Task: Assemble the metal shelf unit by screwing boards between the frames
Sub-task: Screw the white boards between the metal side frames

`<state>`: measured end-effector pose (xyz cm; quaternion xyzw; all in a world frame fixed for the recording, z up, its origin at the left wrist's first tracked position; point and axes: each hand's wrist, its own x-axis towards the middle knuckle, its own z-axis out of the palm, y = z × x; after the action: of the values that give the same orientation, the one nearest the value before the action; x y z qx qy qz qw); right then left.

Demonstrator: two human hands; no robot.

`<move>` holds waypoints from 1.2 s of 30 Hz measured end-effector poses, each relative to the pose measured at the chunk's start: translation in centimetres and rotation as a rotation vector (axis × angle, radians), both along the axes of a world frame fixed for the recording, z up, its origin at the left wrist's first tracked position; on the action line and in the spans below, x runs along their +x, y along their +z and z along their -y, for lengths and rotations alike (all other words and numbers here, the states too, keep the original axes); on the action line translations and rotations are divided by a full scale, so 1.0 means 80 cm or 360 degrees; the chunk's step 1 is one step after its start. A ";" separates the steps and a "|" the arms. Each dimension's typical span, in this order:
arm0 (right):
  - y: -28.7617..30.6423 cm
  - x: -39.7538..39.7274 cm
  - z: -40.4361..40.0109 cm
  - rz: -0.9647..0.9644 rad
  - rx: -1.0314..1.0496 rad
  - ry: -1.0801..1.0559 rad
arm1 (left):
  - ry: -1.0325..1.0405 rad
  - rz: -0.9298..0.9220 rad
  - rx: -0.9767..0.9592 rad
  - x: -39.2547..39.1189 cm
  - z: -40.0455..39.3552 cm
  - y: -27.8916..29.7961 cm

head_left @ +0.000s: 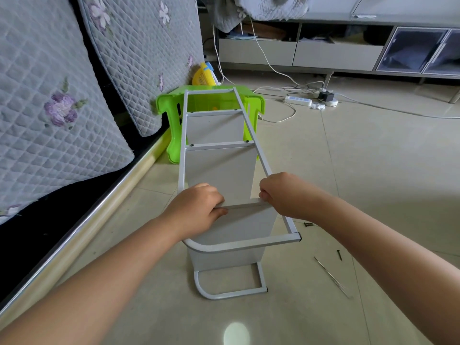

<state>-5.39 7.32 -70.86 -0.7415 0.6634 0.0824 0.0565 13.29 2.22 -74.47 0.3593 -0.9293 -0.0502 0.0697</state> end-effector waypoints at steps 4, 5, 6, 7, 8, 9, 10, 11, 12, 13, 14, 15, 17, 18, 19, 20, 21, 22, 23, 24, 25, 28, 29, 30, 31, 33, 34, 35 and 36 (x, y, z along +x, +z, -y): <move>-0.001 0.000 -0.001 0.0060 -0.0028 -0.0054 | 0.0007 0.0021 -0.0003 -0.001 -0.002 0.002; -0.001 0.000 -0.001 0.0062 -0.0032 -0.0060 | 0.0015 0.0021 -0.0009 -0.001 -0.003 0.003; 0.000 0.001 -0.002 0.0054 -0.0031 -0.0066 | 0.0020 0.0018 -0.0010 -0.001 -0.003 0.004; 0.000 0.002 -0.003 0.0046 -0.0029 -0.0069 | 0.0010 0.0002 -0.0010 0.000 -0.004 0.004; 0.000 0.002 -0.003 0.0038 -0.0030 -0.0070 | 0.0014 0.0006 -0.0005 0.000 -0.004 0.006; -0.001 0.002 -0.004 0.0035 -0.0030 -0.0075 | 0.0022 0.0025 -0.0004 0.000 -0.004 0.006; -0.001 0.001 -0.004 0.0037 -0.0026 -0.0081 | 0.0036 0.0072 -0.0002 -0.001 -0.005 0.008; -0.001 0.001 -0.005 0.0044 -0.0016 -0.0091 | 0.0036 0.0115 -0.0005 -0.001 -0.006 0.008; 0.000 0.001 -0.005 0.0048 -0.0002 -0.0101 | 0.0035 0.0165 -0.0007 -0.001 -0.006 0.010; 0.001 0.001 -0.005 0.0038 0.0018 -0.0109 | 0.0029 0.0205 -0.0018 -0.002 -0.007 0.012; 0.003 0.001 -0.006 0.0026 0.0034 -0.0111 | 0.0029 0.0245 -0.0031 -0.004 -0.009 0.014; 0.003 0.001 -0.006 0.0033 0.0037 -0.0108 | 0.0031 0.0262 -0.0038 -0.005 -0.011 0.014; 0.002 -0.004 -0.011 0.0147 -0.0013 -0.0090 | 0.0059 0.0267 -0.0010 -0.010 -0.015 0.013; 0.003 -0.009 -0.016 0.0274 -0.0066 -0.0081 | 0.0083 0.0254 0.0022 -0.013 -0.016 0.011; 0.005 -0.015 -0.021 0.0450 -0.0130 -0.0089 | 0.0101 0.0233 0.0058 -0.017 -0.018 0.010; 0.005 -0.024 -0.028 0.0637 -0.0207 -0.0109 | 0.0113 0.0227 0.0092 -0.022 -0.021 0.009; 0.004 -0.035 -0.033 0.0792 -0.0292 -0.0162 | 0.0118 0.0224 0.0114 -0.028 -0.023 0.008; -0.002 -0.047 -0.037 0.0897 -0.0379 -0.0243 | 0.0114 0.0220 0.0121 -0.034 -0.025 0.007; -0.016 -0.062 -0.040 0.0949 -0.0426 -0.0369 | 0.0105 0.0217 0.0121 -0.040 -0.027 0.007; -0.035 -0.077 -0.043 0.0947 -0.0420 -0.0502 | 0.0097 0.0209 0.0116 -0.046 -0.029 0.008; -0.062 -0.091 -0.045 0.0906 -0.0330 -0.0644 | 0.0089 0.0198 0.0112 -0.053 -0.031 0.008; -0.151 -0.126 -0.065 0.0549 0.0211 -0.0947 | 0.0066 0.0123 0.0142 -0.074 -0.037 0.009; -0.183 -0.134 -0.076 0.0458 0.0386 -0.1030 | 0.0062 0.0074 0.0173 -0.081 -0.039 0.009; -0.215 -0.142 -0.091 0.0383 0.0508 -0.1104 | 0.0064 0.0023 0.0206 -0.087 -0.040 0.010; -0.245 -0.149 -0.106 0.0319 0.0607 -0.1182 | 0.0070 -0.0018 0.0226 -0.091 -0.040 0.010; -0.296 -0.160 -0.131 0.0223 0.0715 -0.1279 | 0.0085 -0.0046 0.0229 -0.096 -0.039 0.008; -0.310 -0.162 -0.138 0.0201 0.0707 -0.1323 | 0.0094 -0.0039 0.0218 -0.097 -0.039 0.006; -0.316 -0.163 -0.142 0.0212 0.0673 -0.1385 | 0.0108 -0.0024 0.0196 -0.097 -0.038 0.004; -0.316 -0.162 -0.145 0.0248 0.0617 -0.1463 | 0.0126 0.0005 0.0166 -0.098 -0.038 0.002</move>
<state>-18.32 18.91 -96.14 -0.3526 0.8876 0.1150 0.2730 5.44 5.25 -74.29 0.3989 -0.9106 -0.0953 0.0513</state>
